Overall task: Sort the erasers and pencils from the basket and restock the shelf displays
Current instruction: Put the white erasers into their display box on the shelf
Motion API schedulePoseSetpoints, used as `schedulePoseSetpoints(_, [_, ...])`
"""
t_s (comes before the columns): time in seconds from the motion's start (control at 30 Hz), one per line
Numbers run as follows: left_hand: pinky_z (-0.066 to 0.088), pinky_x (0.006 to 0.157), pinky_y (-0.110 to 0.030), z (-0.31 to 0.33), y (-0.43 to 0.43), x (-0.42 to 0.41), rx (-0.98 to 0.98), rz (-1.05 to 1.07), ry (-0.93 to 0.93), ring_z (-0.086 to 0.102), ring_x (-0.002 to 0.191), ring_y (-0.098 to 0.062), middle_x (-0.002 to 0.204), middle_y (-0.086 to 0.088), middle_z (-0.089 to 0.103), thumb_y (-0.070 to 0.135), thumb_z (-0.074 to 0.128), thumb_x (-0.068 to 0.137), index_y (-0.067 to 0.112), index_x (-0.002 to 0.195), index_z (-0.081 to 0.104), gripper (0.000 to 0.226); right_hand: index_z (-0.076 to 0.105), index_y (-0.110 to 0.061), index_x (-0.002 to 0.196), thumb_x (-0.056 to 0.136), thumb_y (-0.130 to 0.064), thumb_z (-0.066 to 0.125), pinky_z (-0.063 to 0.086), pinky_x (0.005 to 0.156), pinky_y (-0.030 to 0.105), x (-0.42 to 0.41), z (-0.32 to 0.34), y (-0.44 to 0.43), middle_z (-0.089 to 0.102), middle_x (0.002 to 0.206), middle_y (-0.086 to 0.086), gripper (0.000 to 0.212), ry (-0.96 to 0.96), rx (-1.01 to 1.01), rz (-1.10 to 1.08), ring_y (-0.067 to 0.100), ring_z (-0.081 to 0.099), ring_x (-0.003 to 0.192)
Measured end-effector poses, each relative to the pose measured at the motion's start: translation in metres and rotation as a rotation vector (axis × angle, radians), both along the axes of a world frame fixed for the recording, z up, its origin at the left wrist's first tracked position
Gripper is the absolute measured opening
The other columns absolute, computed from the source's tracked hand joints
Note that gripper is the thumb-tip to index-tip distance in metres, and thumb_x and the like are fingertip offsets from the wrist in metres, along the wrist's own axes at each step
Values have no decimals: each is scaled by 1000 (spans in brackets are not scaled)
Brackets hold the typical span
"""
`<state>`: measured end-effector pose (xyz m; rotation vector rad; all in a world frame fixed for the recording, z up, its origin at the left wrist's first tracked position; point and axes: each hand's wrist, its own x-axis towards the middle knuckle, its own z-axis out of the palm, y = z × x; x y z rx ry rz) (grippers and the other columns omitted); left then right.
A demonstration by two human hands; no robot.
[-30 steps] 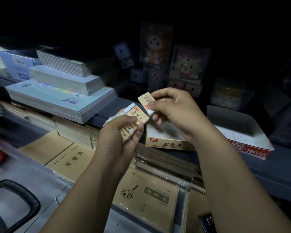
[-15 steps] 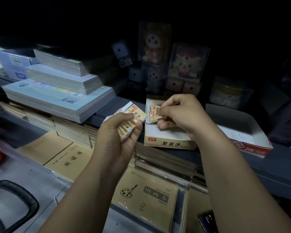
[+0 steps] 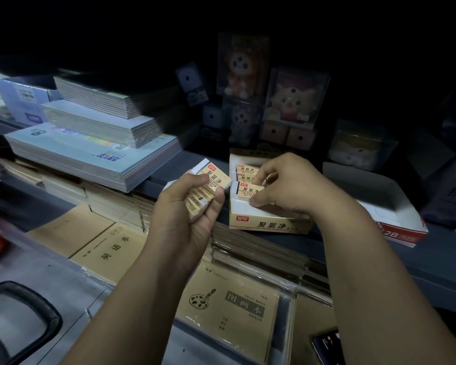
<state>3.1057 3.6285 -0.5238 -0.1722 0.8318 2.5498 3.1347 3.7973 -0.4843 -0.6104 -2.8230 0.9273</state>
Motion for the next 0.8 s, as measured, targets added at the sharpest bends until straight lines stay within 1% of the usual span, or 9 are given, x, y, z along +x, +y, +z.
schedulePoseSetpoints(0.1, [58, 62, -23, 0, -1, 0, 4, 6, -4, 70, 110, -32, 96, -22, 73, -2, 66, 86, 0, 98, 60, 14, 74, -22, 89, 65, -20, 94, 52, 68, 26, 1, 0, 1, 67, 105, 0, 31, 14, 25, -3, 15, 65, 92])
schedulePoseSetpoints(0.2, [58, 61, -23, 1, -1, 1, 4, 9, -2, 73, 101, -30, 92, -21, 74, -2, 66, 86, 1, 98, 60, 14, 71, -22, 86, 65, -19, 95, 59, 72, 34, -1, -2, 0, 65, 105, 0, 32, 50, 39, -20, 17, 66, 92])
schedulePoseSetpoints(0.3, [59, 63, -23, 2, 0, 2, 9, 10, 1, 74, 90, -29, 88, -20, 74, -2, 65, 87, 2, 96, 60, 11, 71, -19, 77, 66, -17, 94, 60, 68, 34, -2, -5, -1, 67, 100, 0, 25, 69, 39, -35, 20, 68, 90])
schedulePoseSetpoints(0.37, [59, 63, -23, 2, 0, 2, 10, 13, -2, 74, 90, -28, 88, -20, 74, -2, 65, 87, 2, 94, 60, 9, 72, -18, 73, 67, -16, 93, 63, 72, 39, -3, -7, -2, 69, 96, 1, 22, 97, 29, -39, 22, 71, 88])
schedulePoseSetpoints(0.43, [59, 62, -23, 2, 0, 1, 14, 14, -4, 74, 93, -30, 90, -20, 73, -2, 65, 87, 2, 94, 60, 9, 70, -18, 75, 68, -16, 92, 63, 74, 42, -5, -9, -4, 70, 93, 4, 23, 112, 34, -48, 24, 72, 82])
schedulePoseSetpoints(0.57, [57, 60, -22, 1, 0, 0, 19, 6, -2, 72, 85, -26, 87, -18, 72, -1, 65, 87, 2, 91, 60, 7, 66, -14, 73, 71, -17, 90, 62, 76, 46, -10, -13, -10, 71, 82, 9, 24, 102, 63, -52, 29, 71, 76])
schedulePoseSetpoints(0.67, [55, 57, -20, 0, 1, -2, 29, 3, -3, 67, 94, -26, 96, -20, 69, -2, 64, 86, 2, 89, 59, 7, 71, -14, 77, 74, -21, 88, 59, 71, 34, -9, -9, -11, 70, 92, 5, 19, 71, 108, -56, 22, 69, 83])
schedulePoseSetpoints(0.73, [54, 58, -20, -1, 1, -3, 26, 5, -6, 65, 91, -26, 96, -20, 67, -3, 62, 86, 2, 88, 58, 7, 73, -14, 82, 76, -25, 87, 49, 61, 23, -6, -4, -11, 68, 96, 1, 19, 61, 137, -46, 16, 63, 86])
schedulePoseSetpoints(0.8, [54, 59, -20, -1, 0, -3, 22, 7, -4, 65, 85, -25, 95, -20, 66, -5, 59, 86, 1, 88, 56, 7, 74, -13, 86, 77, -25, 86, 45, 58, 22, -4, -2, -13, 66, 91, -2, 19, 102, 109, -14, 10, 61, 81])
